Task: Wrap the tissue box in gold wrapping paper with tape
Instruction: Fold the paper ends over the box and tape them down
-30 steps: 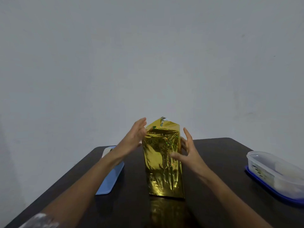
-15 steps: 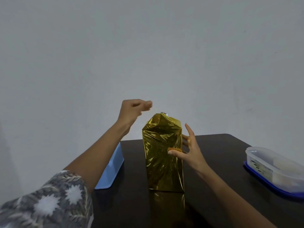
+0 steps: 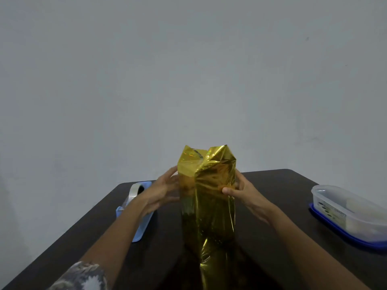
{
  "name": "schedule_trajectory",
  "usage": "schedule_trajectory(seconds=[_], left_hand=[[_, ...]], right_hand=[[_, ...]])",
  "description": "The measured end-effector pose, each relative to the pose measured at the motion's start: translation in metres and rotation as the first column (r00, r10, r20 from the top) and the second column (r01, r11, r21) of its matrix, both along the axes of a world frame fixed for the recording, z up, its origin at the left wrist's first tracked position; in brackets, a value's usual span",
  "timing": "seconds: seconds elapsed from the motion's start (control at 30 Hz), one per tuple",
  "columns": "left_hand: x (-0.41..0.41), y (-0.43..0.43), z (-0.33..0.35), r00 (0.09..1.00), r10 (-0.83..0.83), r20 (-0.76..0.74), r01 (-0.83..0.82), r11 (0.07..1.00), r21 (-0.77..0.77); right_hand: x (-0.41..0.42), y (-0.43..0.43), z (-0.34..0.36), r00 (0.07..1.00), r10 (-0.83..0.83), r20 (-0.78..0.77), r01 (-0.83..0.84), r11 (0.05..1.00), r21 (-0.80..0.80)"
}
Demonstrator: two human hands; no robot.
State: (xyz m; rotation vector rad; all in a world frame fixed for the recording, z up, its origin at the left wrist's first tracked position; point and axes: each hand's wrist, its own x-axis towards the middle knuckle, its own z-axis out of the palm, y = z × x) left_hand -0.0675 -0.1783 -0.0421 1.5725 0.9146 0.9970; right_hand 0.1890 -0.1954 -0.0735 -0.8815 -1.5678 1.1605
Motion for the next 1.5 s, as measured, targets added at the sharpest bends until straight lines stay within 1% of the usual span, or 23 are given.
schedule_trajectory(seconds=[0.07, 0.1, 0.13, 0.17, 0.23, 0.3, 0.33, 0.37, 0.4, 0.43, 0.47, 0.53, 0.63, 0.73, 0.8, 0.87, 0.9, 1.1, 1.2, 1.33, 1.4, 1.47, 1.5], left_hand=[[0.009, -0.007, -0.006, 0.979, -0.148, -0.142, 0.144, 0.989, -0.041], [0.017, -0.011, -0.009, 0.965, -0.192, -0.179, 0.185, 0.981, -0.056], [0.026, -0.016, -0.011, 0.966, -0.194, -0.169, 0.189, 0.981, -0.050], [0.034, -0.019, -0.013, 0.982, -0.137, -0.133, 0.134, 0.990, -0.030], [0.049, -0.030, -0.013, 0.994, 0.072, -0.079, -0.070, 0.997, 0.026], [0.059, -0.035, -0.018, 0.960, 0.279, -0.033, -0.274, 0.956, 0.104], [0.062, -0.038, -0.022, 0.926, 0.377, -0.017, -0.371, 0.918, 0.138], [0.065, -0.038, -0.026, 0.890, 0.456, -0.018, -0.445, 0.877, 0.179], [0.068, -0.039, -0.029, 0.867, 0.497, -0.042, -0.476, 0.849, 0.230], [0.071, -0.041, -0.032, 0.863, 0.501, -0.063, -0.466, 0.838, 0.282], [0.073, -0.043, -0.033, 0.876, 0.480, -0.045, -0.439, 0.833, 0.337], [0.072, -0.044, -0.025, 0.883, 0.468, 0.035, -0.433, 0.785, 0.443], [0.065, -0.044, 0.006, 0.839, 0.543, 0.028, -0.455, 0.673, 0.583], [0.052, -0.038, 0.040, 0.846, 0.533, -0.029, -0.354, 0.601, 0.716], [0.047, -0.037, 0.055, 0.877, 0.473, -0.083, -0.277, 0.641, 0.716], [0.046, -0.040, 0.062, 0.929, 0.362, -0.072, -0.234, 0.727, 0.646], [0.047, -0.043, 0.063, 0.947, 0.317, -0.059, -0.211, 0.748, 0.629], [0.049, -0.047, 0.059, 0.974, 0.214, 0.075, -0.217, 0.788, 0.576], [0.047, -0.048, 0.072, 0.961, 0.248, 0.120, -0.271, 0.771, 0.577], [0.042, -0.055, 0.090, 0.957, 0.269, 0.107, -0.280, 0.766, 0.578], [0.038, -0.057, 0.099, 0.961, 0.274, 0.023, -0.238, 0.788, 0.567], [0.034, -0.059, 0.107, 0.947, 0.270, -0.177, -0.127, 0.817, 0.563], [0.034, -0.059, 0.109, 0.919, 0.275, -0.281, -0.078, 0.829, 0.554]], right_hand=[[-0.002, 0.003, 0.001, 0.996, -0.072, 0.046, 0.073, 0.997, -0.032], [-0.004, 0.005, -0.001, 0.991, -0.107, 0.078, 0.109, 0.994, -0.018], [-0.008, 0.005, -0.003, 0.987, -0.132, 0.095, 0.134, 0.991, -0.015], [-0.013, 0.005, -0.004, 0.985, -0.156, 0.079, 0.158, 0.987, -0.024], [-0.019, 0.004, -0.005, 0.971, -0.234, -0.056, 0.228, 0.970, -0.086], [-0.017, 0.001, -0.001, 0.917, -0.330, -0.225, 0.307, 0.943, -0.133], [-0.015, 0.000, 0.001, 0.901, -0.332, -0.278, 0.308, 0.943, -0.130], [-0.011, -0.001, 0.003, 0.910, -0.295, -0.290, 0.279, 0.955, -0.098], [-0.008, -0.002, 0.004, 0.943, -0.245, -0.223, 0.241, 0.969, -0.045], [-0.009, -0.004, 0.006, 0.970, -0.201, -0.140, 0.204, 0.979, 0.007], [-0.010, -0.006, 0.007, 0.985, -0.162, -0.059, 0.165, 0.985, 0.052], [-0.012, -0.005, 0.005, 0.987, -0.160, 0.011, 0.158, 0.980, 0.119], [-0.013, -0.007, 0.005, 0.982, -0.186, -0.029, 0.188, 0.973, 0.131], [-0.016, -0.010, 0.003, 0.982, -0.184, -0.039, 0.188, 0.973, 0.133], [-0.018, -0.009, 0.003, 0.984, -0.179, -0.020, 0.180, 0.974, 0.138], [-0.017, -0.007, 0.003, 0.985, -0.171, -0.005, 0.171, 0.977, 0.128], [-0.017, -0.007, 0.004, 0.987, -0.163, -0.002, 0.162, 0.978, 0.129], [-0.016, -0.005, 0.006, 0.990, -0.133, 0.043, 0.126, 0.983, 0.134], [-0.017, -0.004, 0.006, 0.990, -0.129, 0.063, 0.120, 0.983, 0.138], [-0.017, -0.005, 0.006, 0.988, -0.124, 0.093, 0.111, 0.985, 0.130], [-0.017, -0.006, 0.006, 0.986, -0.131, 0.099, 0.118, 0.984, 0.130], [-0.017, -0.006, 0.006, 0.987, -0.128, 0.100, 0.114, 0.985, 0.132], [-0.017, -0.006, 0.007, 0.987, -0.122, 0.101, 0.108, 0.985, 0.135]])
